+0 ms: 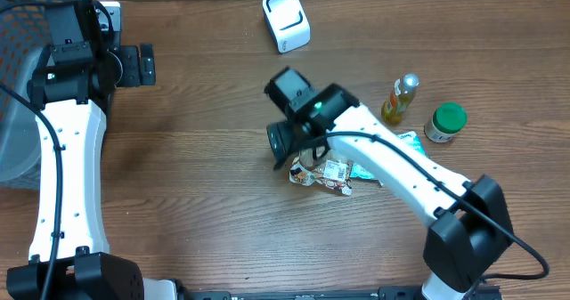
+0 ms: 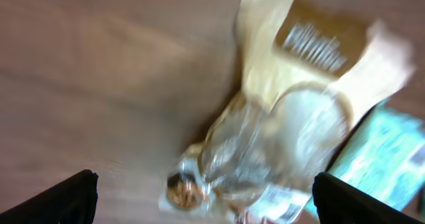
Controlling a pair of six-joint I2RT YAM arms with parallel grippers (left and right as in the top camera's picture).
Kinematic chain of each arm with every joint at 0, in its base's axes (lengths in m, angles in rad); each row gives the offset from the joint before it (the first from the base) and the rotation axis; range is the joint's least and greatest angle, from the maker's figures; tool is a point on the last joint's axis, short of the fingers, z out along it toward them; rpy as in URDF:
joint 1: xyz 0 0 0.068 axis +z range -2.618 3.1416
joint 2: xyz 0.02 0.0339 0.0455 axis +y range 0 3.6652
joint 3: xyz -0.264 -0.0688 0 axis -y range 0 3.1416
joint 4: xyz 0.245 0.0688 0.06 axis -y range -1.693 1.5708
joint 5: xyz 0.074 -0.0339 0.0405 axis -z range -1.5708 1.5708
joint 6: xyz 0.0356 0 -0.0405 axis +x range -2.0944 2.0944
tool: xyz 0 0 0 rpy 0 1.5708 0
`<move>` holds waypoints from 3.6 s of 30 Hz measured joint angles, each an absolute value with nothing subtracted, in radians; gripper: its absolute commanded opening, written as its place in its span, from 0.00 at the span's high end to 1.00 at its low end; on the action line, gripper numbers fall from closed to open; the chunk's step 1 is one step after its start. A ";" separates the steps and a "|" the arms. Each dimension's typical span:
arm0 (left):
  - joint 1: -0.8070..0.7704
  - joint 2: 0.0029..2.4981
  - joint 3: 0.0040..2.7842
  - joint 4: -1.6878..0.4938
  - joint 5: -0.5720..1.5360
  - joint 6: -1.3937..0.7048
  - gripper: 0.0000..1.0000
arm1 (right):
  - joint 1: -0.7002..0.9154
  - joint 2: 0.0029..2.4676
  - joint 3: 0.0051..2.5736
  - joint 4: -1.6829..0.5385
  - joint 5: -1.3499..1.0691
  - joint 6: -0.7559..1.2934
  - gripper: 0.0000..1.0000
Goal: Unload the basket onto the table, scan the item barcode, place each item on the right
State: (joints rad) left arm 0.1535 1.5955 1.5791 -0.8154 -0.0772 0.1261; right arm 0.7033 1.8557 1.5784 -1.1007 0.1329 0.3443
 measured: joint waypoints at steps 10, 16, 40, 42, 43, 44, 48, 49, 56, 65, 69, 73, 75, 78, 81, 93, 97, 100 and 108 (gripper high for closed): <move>0.154 1.596 1.579 -0.815 -0.077 0.126 0.00 | 0.550 1.851 1.617 -1.105 0.180 0.398 0.00; 0.154 1.596 1.579 -0.815 -0.077 0.126 0.01 | 0.504 1.851 1.617 -1.097 0.189 0.409 0.00; 0.153 1.596 1.579 -0.815 -0.077 0.126 0.00 | 0.504 1.851 1.617 -1.084 0.188 0.414 0.00; 0.153 1.595 1.579 -0.815 -0.077 0.126 0.00 | 0.504 1.851 1.618 -1.085 0.188 0.415 0.00; 0.153 1.594 1.579 -0.815 -0.077 0.126 0.00 | 0.504 1.851 1.617 -1.085 0.188 0.415 0.00; 0.153 1.590 1.579 -0.816 -0.077 0.126 0.00 | 0.504 1.851 1.617 -1.085 0.188 0.414 0.00; 0.153 1.532 1.579 -0.816 -0.077 0.126 0.00 | 0.504 1.850 1.617 -1.085 0.188 0.414 0.00; 0.153 1.509 1.579 -0.816 -0.077 0.126 0.01 | 0.504 1.851 1.618 -1.085 0.188 0.414 0.00; 0.152 1.266 1.579 -0.815 -0.077 0.126 0.00 | 0.504 1.851 1.617 -1.085 0.187 0.414 0.00; 0.150 1.167 1.563 -0.812 -0.077 0.126 0.00 | 0.504 1.851 1.617 -1.085 0.188 0.414 0.00; 0.134 1.148 1.480 -0.808 -0.077 0.126 0.00 | 0.504 1.851 1.617 -1.085 0.188 0.415 0.00; 0.109 1.122 1.332 -0.807 -0.077 0.126 0.00 | 0.504 1.851 1.618 -1.085 0.188 0.414 0.00; 0.097 1.112 1.235 -0.807 -0.078 0.126 0.00 | 0.504 1.851 1.617 -1.085 0.188 0.414 0.00; 0.094 1.103 1.083 -0.791 -0.091 0.126 0.00 | 0.504 1.851 1.617 -1.084 0.188 0.414 0.00; 0.093 1.086 0.943 -0.739 -0.124 0.126 0.00 | 0.504 1.851 1.617 -1.085 0.188 0.415 0.00; 0.093 0.913 0.550 -0.466 -0.130 0.125 0.00 | 0.504 1.851 1.617 -1.085 0.187 0.415 0.00; 0.093 0.852 0.447 -0.238 -0.053 0.079 0.00 | 0.504 1.851 1.617 -1.085 0.188 0.415 0.00; 0.093 0.818 0.362 -0.074 -0.013 0.001 0.00 | 0.504 1.851 1.617 -1.085 0.188 0.415 0.00; 0.093 0.774 0.181 0.300 0.024 -0.217 0.00 | 0.504 1.851 1.617 -1.085 0.188 0.415 0.00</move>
